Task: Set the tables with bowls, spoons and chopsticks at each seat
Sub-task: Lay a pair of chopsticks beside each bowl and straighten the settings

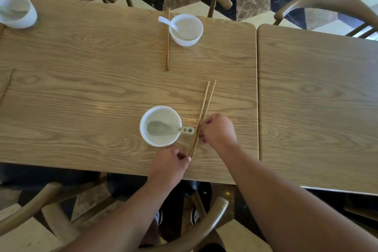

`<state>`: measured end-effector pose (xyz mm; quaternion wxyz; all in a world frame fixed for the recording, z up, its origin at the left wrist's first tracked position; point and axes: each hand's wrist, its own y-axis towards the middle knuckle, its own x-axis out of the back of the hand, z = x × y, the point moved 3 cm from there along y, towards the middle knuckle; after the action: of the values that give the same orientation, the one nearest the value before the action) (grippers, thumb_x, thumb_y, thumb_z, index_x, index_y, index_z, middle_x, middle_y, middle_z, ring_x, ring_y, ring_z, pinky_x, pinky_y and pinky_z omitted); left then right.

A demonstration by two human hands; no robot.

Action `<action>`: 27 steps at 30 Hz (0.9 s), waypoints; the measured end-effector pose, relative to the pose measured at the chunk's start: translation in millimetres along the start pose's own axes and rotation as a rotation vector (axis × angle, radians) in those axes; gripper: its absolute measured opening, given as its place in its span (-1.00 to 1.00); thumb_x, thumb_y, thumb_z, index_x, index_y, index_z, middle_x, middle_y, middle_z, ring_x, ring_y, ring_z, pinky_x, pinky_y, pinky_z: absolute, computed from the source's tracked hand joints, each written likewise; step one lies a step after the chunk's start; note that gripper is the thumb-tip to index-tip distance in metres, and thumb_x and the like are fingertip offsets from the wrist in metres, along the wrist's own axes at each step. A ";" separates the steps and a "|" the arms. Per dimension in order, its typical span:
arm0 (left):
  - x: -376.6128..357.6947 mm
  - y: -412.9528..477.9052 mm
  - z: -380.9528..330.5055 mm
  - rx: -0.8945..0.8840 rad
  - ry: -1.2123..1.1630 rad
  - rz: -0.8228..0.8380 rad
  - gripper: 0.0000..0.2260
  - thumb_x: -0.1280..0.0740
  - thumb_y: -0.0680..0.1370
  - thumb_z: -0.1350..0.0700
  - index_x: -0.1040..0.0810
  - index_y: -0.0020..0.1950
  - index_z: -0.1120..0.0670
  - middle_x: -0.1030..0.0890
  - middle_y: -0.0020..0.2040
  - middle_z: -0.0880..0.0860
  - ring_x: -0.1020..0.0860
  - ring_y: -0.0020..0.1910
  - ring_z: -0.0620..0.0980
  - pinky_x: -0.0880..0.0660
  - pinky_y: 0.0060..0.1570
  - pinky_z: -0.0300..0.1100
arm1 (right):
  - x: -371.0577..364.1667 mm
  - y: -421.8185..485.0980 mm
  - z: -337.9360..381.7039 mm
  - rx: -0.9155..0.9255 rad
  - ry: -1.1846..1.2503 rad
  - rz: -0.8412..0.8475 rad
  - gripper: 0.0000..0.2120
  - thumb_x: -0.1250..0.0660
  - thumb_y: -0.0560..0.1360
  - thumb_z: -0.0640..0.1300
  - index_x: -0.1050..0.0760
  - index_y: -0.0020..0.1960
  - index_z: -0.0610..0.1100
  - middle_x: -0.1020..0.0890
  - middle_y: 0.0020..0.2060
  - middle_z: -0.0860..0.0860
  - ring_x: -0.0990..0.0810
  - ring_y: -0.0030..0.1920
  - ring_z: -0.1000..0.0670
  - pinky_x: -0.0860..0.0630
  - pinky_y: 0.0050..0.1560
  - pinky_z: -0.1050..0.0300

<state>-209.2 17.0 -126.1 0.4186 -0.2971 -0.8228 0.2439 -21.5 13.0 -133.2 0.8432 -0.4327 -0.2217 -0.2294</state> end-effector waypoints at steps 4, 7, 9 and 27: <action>0.5 -1.2 1.1 -0.016 -0.011 0.009 -0.87 -0.44 0.59 -0.07 -0.66 -0.16 -0.14 -0.71 -0.26 -0.15 -0.70 -0.25 -0.16 -0.68 -0.07 -0.03 | -0.1 2.1 6.1 0.011 0.024 -0.009 -0.91 -0.31 0.50 -0.16 -0.59 -0.12 -0.08 -0.76 -0.27 -0.08 -0.77 -0.22 -0.19 -0.75 -0.12 -0.24; 1.9 -1.3 2.0 -0.002 -0.070 0.020 -0.86 -0.40 0.61 -0.07 -0.68 -0.12 -0.10 -0.73 -0.27 -0.10 -0.70 -0.33 -0.13 -0.70 -0.06 0.00 | 1.0 -2.2 2.9 0.012 0.035 -0.001 -0.91 -0.34 0.55 -0.16 -0.60 -0.11 -0.09 -0.76 -0.29 -0.08 -0.78 -0.26 -0.16 -0.75 -0.14 -0.24; 1.6 -0.2 4.0 0.039 -0.215 0.023 -0.84 -0.40 0.63 -0.01 -0.68 -0.13 -0.05 -0.71 -0.31 -0.10 -0.69 -0.39 -0.08 -0.72 -0.06 0.09 | 1.8 -6.9 0.3 0.035 0.007 -0.003 -0.90 -0.35 0.54 -0.13 -0.61 -0.12 -0.09 -0.75 -0.31 -0.05 -0.77 -0.27 -0.13 -0.75 -0.14 -0.21; -5.5 -11.5 -7.9 -0.150 0.030 0.001 -0.83 -0.40 0.63 -0.03 -0.60 0.21 -0.07 -0.63 -0.12 -0.15 -0.60 -0.13 -0.23 -0.45 -0.20 -0.28 | 67.6 -23.7 -12.3 0.207 -0.977 0.044 -0.60 -0.14 0.60 -0.37 -0.52 0.35 -0.10 -0.59 0.23 -0.14 -0.68 0.15 -0.24 -0.51 -0.13 -0.04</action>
<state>-203.3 6.4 -117.4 0.4074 -0.3317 -0.8323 0.1771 20.8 -22.8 -86.0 0.6839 -0.4081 -0.6034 0.0410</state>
